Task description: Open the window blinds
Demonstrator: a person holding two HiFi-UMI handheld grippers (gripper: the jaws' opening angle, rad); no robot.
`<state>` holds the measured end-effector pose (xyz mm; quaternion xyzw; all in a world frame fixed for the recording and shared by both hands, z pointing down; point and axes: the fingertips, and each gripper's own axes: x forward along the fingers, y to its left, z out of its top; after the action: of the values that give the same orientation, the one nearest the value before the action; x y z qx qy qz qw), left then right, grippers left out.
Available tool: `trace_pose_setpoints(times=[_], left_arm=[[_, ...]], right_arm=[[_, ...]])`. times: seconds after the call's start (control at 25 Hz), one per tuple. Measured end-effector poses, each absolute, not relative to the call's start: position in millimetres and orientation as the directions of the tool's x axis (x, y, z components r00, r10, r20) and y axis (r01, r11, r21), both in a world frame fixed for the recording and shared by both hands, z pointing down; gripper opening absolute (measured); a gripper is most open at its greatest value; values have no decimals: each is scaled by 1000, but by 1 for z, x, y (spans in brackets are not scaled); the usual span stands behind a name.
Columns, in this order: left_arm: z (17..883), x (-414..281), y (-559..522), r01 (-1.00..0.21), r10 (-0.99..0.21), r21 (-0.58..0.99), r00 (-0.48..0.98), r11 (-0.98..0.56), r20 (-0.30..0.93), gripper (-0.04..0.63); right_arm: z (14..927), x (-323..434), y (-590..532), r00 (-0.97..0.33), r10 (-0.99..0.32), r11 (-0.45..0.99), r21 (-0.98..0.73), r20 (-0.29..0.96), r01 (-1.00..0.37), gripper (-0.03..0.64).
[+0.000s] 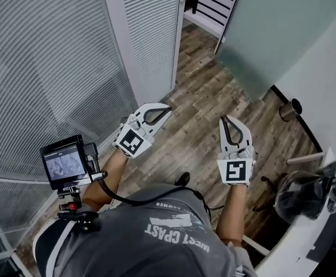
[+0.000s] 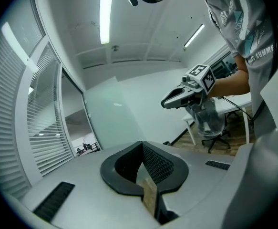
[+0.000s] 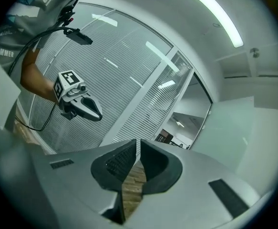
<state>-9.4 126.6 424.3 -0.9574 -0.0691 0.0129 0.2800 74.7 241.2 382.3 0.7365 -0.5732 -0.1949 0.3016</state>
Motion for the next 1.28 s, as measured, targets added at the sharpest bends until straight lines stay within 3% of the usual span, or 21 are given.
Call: trace_pose_setpoints(times=[0.24, 0.56, 0.88, 1.04, 1.28], left_arm=[[405, 108, 89, 104, 97, -541, 994, -835, 40, 3], [428, 175, 105, 62, 26, -582, 997, -811, 69, 3], [392, 341, -120, 123, 87, -532, 992, -838, 91, 3], [373, 401, -192, 122, 117, -531, 992, -838, 43, 3], [335, 514, -328, 139, 113, -509, 990, -850, 81, 3]], right_arm=[[352, 205, 199, 241, -969, -151, 637, 57, -756, 21], [385, 283, 211, 160, -986, -105, 607, 37, -788, 21], [350, 432, -5, 216, -968, -100, 599, 124, -794, 20], [336, 477, -78, 224, -968, -111, 609, 113, -785, 20], [309, 590, -219, 206, -968, -98, 547, 140, -831, 21]])
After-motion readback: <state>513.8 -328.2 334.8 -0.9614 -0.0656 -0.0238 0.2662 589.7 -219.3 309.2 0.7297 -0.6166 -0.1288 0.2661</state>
